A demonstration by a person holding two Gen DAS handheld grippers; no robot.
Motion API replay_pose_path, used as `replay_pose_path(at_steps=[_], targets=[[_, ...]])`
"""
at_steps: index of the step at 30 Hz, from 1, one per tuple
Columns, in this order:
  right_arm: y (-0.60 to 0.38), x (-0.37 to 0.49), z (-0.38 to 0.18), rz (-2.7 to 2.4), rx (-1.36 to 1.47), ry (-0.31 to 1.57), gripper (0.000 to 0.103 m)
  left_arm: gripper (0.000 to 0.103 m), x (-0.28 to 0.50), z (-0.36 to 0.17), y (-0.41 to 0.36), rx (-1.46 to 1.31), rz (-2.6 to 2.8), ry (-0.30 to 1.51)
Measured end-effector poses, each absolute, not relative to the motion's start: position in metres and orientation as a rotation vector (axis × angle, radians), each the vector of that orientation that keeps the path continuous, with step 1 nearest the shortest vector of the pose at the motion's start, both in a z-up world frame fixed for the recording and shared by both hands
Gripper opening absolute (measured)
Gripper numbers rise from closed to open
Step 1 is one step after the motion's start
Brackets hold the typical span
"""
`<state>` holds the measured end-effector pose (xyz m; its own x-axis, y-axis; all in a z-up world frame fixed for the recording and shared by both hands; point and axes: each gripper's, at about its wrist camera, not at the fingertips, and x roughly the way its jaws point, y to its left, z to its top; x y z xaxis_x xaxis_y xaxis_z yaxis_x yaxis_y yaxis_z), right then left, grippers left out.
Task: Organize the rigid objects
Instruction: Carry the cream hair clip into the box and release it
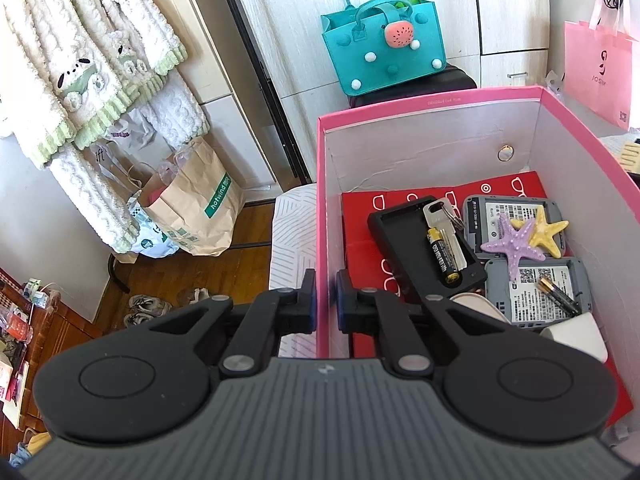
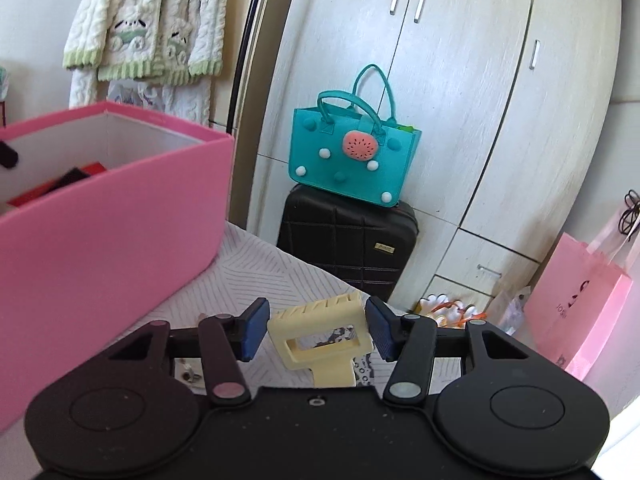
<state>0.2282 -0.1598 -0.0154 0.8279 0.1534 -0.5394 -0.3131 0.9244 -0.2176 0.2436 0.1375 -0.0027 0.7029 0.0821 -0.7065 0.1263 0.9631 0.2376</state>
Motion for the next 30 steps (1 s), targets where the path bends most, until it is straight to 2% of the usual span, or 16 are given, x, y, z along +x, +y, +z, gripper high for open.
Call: replay_pose_path(at_steps=[14, 19, 23, 30], targets=[[-0.167, 0.173, 0.027, 0.369, -0.056, 0.551, 0.058, 0.007, 0.248, 0.002, 0.153, 0.193, -0.061, 0.85], [-0.171, 0.155, 0.041, 0.412, 0.007, 0.551, 0.059, 0.008, 0.225, 0.017, 0.156, 0.199, -0.104, 0.852], [-0.167, 0.146, 0.051, 0.457, 0.032, 0.539, 0.059, 0.008, 0.215, 0.023, 0.167, 0.173, -0.149, 0.895], [-0.156, 0.134, 0.061, 0.503, 0.043, 0.508, 0.059, 0.007, 0.21, 0.002, 0.172, 0.168, -0.18, 1.008]])
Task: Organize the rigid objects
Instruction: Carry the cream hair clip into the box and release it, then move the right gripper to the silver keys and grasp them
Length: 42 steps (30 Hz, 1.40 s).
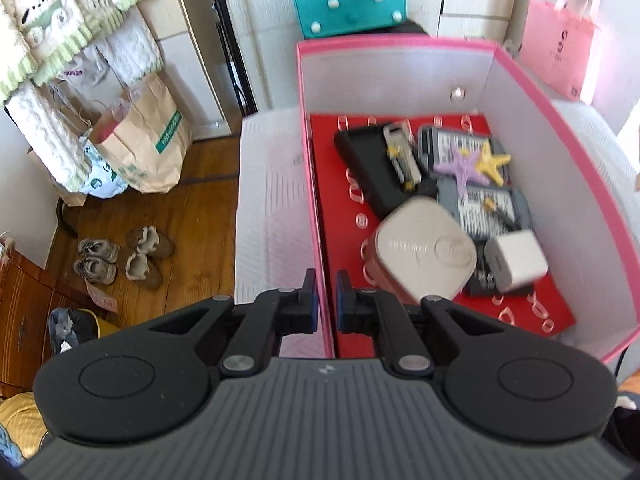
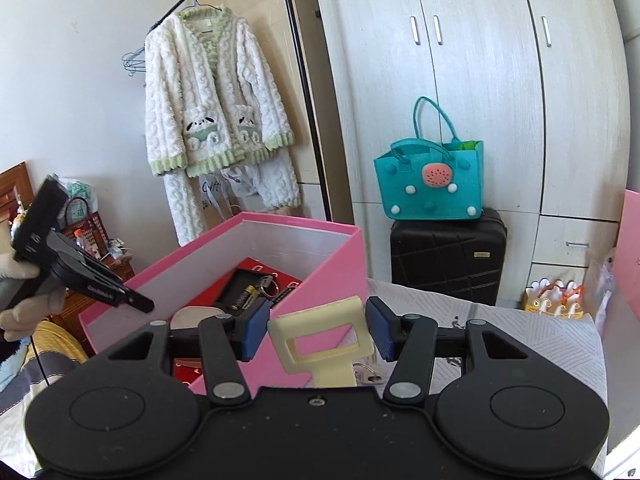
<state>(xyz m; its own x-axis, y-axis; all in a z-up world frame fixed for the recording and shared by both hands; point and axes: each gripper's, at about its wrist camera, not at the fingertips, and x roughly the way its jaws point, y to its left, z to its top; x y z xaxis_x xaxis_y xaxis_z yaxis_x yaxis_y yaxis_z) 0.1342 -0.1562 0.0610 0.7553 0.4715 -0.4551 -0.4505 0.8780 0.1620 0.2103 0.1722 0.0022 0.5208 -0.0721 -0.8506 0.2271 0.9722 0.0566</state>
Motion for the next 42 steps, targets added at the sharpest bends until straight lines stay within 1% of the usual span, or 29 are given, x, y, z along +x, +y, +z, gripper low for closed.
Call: replay_pose_path(at_steps=[3, 8, 13, 21, 26, 27, 29, 32, 34, 36, 38, 40, 42], targets=[[-0.154, 0.129, 0.063, 0.514, 0.057, 0.507, 0.059, 0.007, 0.205, -0.006, 0.169, 0.193, -0.174, 1.015], [-0.147, 0.127, 0.073, 0.581, 0.089, 0.51, 0.059, 0.006, 0.197, -0.004, 0.169, 0.208, -0.175, 1.002], [-0.118, 0.137, 0.08, 0.715, 0.067, 0.548, 0.059, 0.005, 0.193, -0.002, 0.17, 0.222, -0.174, 0.98], [-0.04, 0.182, 0.053, 0.897, 0.005, 0.772, 0.059, 0.005, 0.19, -0.002, 0.169, 0.248, -0.181, 0.956], [-0.019, 0.198, 0.041, 0.888, -0.025, 0.852, 0.06, 0.005, 0.191, -0.003, 0.168, 0.251, -0.183, 0.958], [-0.02, 0.199, 0.042, 0.889, -0.021, 0.851, 0.063, 0.005, 0.192, -0.003, 0.169, 0.25, -0.184, 0.96], [-0.029, 0.198, 0.046, 0.869, 0.014, 0.827, 0.065, 0.005, 0.192, -0.003, 0.168, 0.25, -0.187, 0.962], [-0.053, 0.192, 0.058, 0.847, 0.062, 0.755, 0.065, 0.005, 0.191, -0.003, 0.167, 0.262, -0.186, 0.961], [-0.075, 0.182, 0.066, 0.814, 0.07, 0.682, 0.066, 0.005, 0.191, -0.003, 0.166, 0.27, -0.189, 0.962], [-0.097, 0.169, 0.071, 0.767, 0.051, 0.583, 0.071, 0.005, 0.191, -0.003, 0.166, 0.274, -0.191, 0.962], [-0.116, 0.159, 0.074, 0.697, 0.002, 0.505, 0.071, 0.005, 0.191, -0.003, 0.165, 0.28, -0.193, 0.96], [-0.131, 0.154, 0.072, 0.636, -0.061, 0.488, 0.071, 0.005, 0.19, -0.003, 0.165, 0.285, -0.194, 0.956], [-0.143, 0.156, 0.067, 0.61, -0.102, 0.528, 0.071, 0.006, 0.189, -0.003, 0.164, 0.294, -0.192, 0.951]])
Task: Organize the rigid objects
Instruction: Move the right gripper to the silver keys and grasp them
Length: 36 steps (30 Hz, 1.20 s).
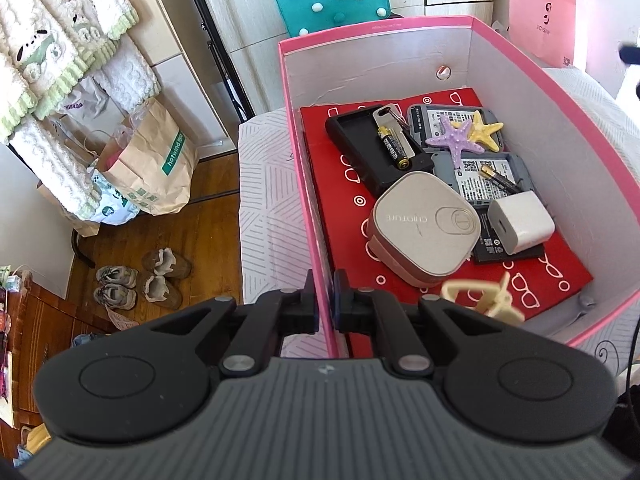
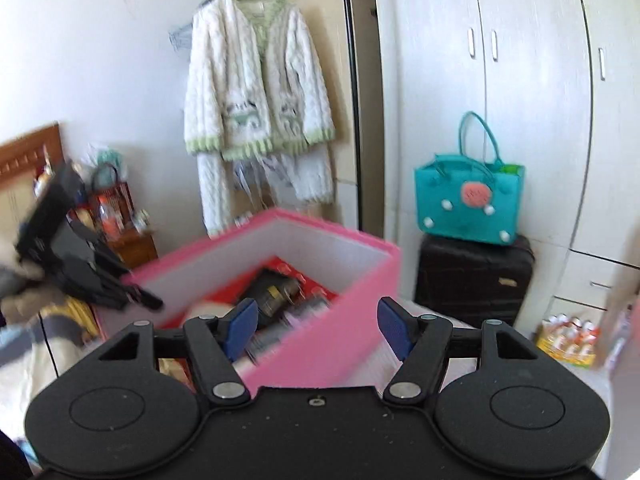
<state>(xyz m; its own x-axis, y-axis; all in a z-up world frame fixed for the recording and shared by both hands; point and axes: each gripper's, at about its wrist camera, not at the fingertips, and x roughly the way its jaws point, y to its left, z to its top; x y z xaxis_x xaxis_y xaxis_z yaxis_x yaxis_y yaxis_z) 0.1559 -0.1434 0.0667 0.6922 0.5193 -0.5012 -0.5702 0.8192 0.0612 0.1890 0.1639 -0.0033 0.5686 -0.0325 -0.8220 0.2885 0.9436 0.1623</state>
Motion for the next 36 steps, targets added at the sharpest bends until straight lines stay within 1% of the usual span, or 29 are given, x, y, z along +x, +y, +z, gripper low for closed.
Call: replay_pose_path(at_steps=[5, 11, 20, 23, 26, 28, 29, 30, 36], targets=[[-0.167, 0.163, 0.039, 0.558, -0.103, 0.656, 0.071, 0.006, 0.186, -0.003, 0.162, 0.326, -0.199, 0.936], [-0.16, 0.171, -0.005, 0.515, -0.201, 0.721, 0.071, 0.007, 0.183, -0.004, 0.16, 0.357, -0.202, 0.922], [-0.14, 0.209, -0.04, 0.442, -0.189, 0.763, 0.071, 0.008, 0.182, -0.004, 0.158, 0.366, -0.195, 0.92], [-0.136, 0.212, -0.048, 0.427, -0.189, 0.738, 0.071, 0.008, 0.182, -0.005, 0.156, 0.381, -0.193, 0.914], [-0.134, 0.217, -0.051, 0.418, -0.18, 0.707, 0.074, 0.008, 0.182, -0.005, 0.155, 0.384, -0.19, 0.912], [-0.135, 0.22, -0.051, 0.411, -0.181, 0.705, 0.073, 0.008, 0.182, -0.005, 0.155, 0.384, -0.19, 0.912], [-0.136, 0.221, -0.051, 0.411, -0.176, 0.706, 0.06, 0.008, 0.182, -0.005, 0.155, 0.384, -0.191, 0.912], [-0.136, 0.22, -0.051, 0.418, -0.166, 0.702, 0.029, 0.008, 0.182, -0.005, 0.155, 0.384, -0.191, 0.912], [-0.138, 0.205, -0.05, 0.442, -0.148, 0.691, 0.028, 0.008, 0.181, -0.005, 0.156, 0.38, -0.191, 0.911]])
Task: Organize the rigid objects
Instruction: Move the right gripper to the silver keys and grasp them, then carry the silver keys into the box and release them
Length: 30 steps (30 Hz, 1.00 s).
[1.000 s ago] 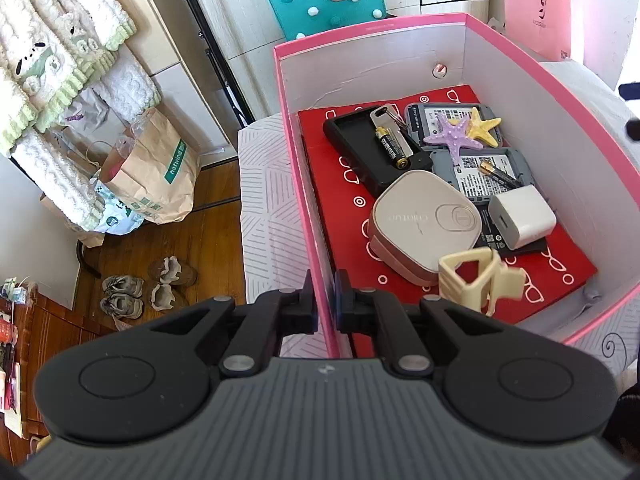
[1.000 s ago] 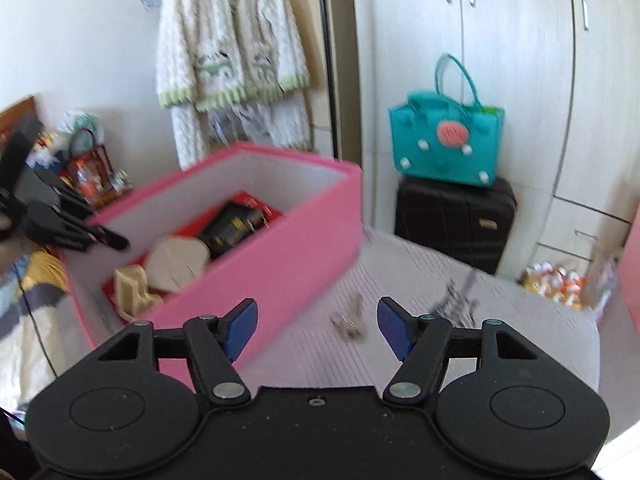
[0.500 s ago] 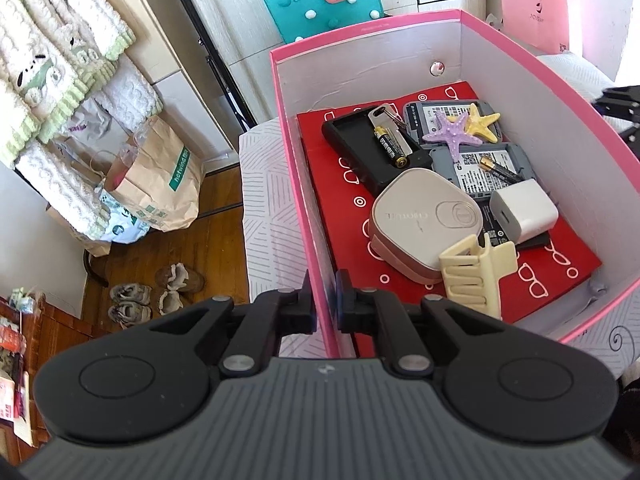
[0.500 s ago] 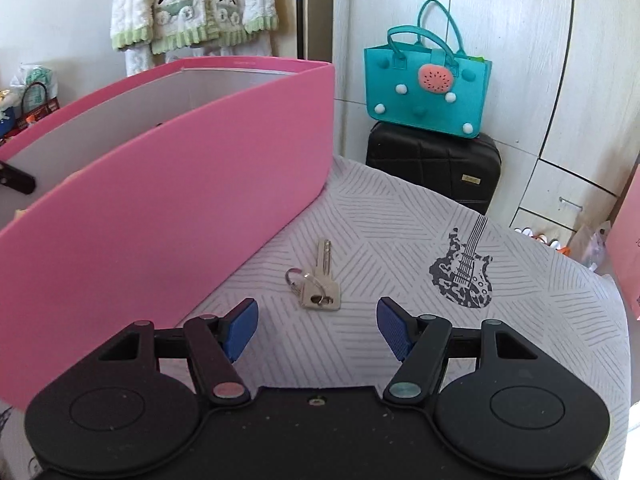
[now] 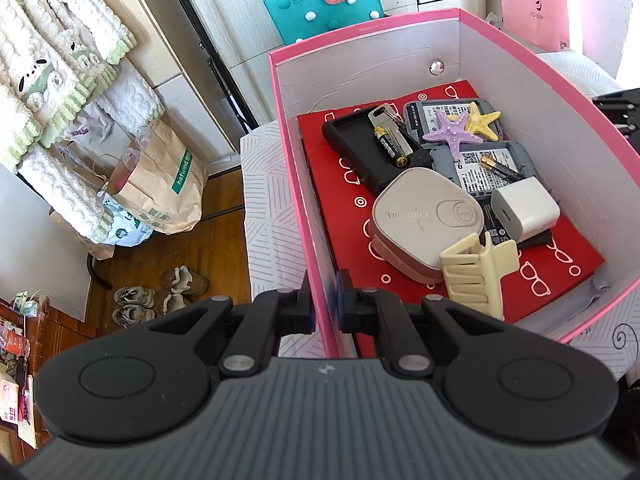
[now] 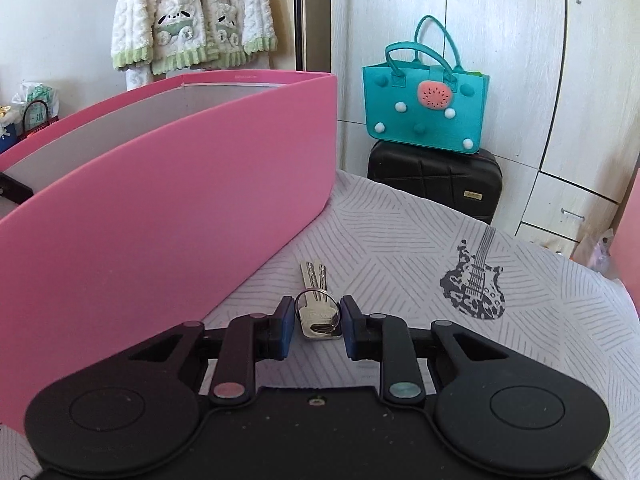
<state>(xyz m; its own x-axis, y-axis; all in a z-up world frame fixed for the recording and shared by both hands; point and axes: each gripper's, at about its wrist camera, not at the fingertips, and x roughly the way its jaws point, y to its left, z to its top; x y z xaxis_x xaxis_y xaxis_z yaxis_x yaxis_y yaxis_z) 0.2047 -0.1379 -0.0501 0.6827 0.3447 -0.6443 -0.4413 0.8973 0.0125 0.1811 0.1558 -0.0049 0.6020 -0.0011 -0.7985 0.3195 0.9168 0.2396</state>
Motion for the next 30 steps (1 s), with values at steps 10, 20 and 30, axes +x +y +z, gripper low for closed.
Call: replay_pose_path(at_steps=[10, 20, 30], targets=[[-0.156, 0.183, -0.014, 0.478, 0.002, 0.668, 0.028, 0.008, 0.181, -0.005, 0.157, 0.368, -0.197, 0.905], [-0.156, 0.172, 0.051, 0.449, 0.011, 0.527, 0.028, 0.008, 0.181, -0.004, 0.162, 0.343, -0.212, 0.885], [-0.11, 0.185, 0.095, 0.656, 0.098, 0.473, 0.028, 0.008, 0.181, -0.005, 0.165, 0.313, -0.222, 0.876]])
